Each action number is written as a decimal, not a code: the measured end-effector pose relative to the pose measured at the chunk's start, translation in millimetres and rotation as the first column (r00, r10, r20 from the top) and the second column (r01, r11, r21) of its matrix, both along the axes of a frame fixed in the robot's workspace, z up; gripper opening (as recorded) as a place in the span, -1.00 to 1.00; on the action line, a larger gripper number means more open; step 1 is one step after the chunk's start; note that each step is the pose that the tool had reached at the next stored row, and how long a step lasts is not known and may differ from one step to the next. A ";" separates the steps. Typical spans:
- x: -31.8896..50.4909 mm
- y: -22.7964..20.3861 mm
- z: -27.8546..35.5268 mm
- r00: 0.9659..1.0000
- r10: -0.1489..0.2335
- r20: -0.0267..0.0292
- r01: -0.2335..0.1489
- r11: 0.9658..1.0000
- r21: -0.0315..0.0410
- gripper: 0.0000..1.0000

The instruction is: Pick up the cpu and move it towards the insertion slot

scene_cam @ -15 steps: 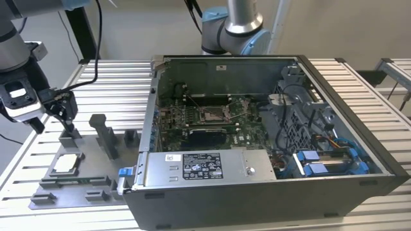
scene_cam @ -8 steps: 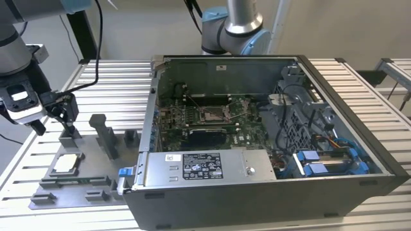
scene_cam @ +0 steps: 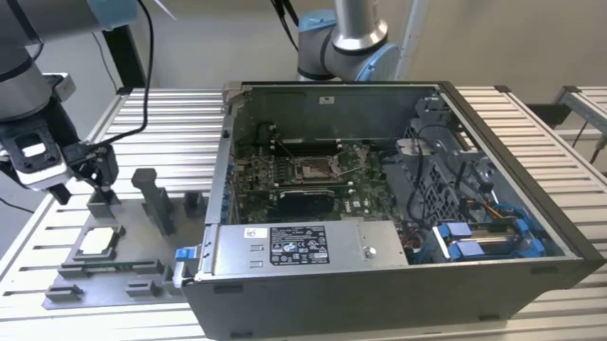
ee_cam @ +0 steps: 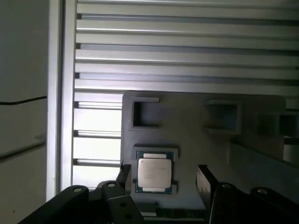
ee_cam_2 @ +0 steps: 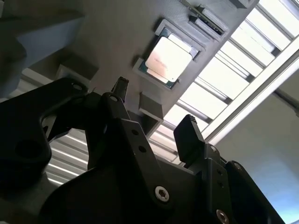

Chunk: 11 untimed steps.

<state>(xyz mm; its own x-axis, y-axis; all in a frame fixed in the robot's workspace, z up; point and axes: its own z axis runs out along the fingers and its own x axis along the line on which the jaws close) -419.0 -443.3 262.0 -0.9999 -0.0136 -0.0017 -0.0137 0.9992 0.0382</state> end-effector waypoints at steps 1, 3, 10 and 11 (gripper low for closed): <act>0.0 -0.1 -1.0 1.000 -0.001 0.000 0.001 1.000 0.000 1.00; 0.0 -0.2 -2.8 1.000 -0.005 0.000 0.005 1.000 0.000 1.00; -0.3 -0.4 -7.7 1.000 -0.006 0.000 0.006 1.000 0.000 1.00; -0.3 -0.4 -8.6 1.000 -0.006 0.000 0.006 1.000 0.000 1.00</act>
<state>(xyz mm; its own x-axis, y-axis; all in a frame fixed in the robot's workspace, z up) -419.3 -443.7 253.4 -1.0000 -0.0071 -0.0018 -0.0072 0.9992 0.0382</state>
